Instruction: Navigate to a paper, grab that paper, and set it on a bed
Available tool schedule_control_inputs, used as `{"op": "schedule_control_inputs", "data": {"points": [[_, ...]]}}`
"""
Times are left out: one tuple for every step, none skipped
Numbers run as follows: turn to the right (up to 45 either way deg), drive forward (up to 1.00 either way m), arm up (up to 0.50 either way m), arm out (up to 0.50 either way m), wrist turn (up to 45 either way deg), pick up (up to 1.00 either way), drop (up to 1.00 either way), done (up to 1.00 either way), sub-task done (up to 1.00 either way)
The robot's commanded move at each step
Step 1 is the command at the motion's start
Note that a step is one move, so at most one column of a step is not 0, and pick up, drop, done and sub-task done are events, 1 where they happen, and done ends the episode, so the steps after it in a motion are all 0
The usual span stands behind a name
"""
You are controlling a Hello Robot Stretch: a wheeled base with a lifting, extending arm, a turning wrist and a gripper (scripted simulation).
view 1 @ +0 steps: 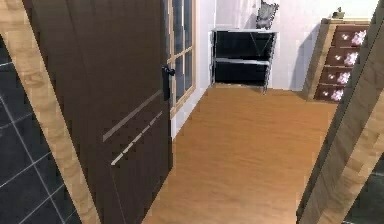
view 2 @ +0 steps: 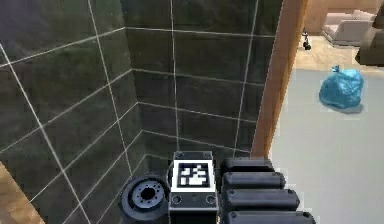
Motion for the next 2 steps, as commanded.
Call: {"op": "schedule_control_inputs", "data": {"points": [[12.0, 0.0, 0.0, 0.0, 0.0, 0.0, 0.0, 0.0, 0.0], [3.0, 0.0, 0.0, 0.0, 0.0, 0.0, 0.0, 0.0, 0.0]]}}
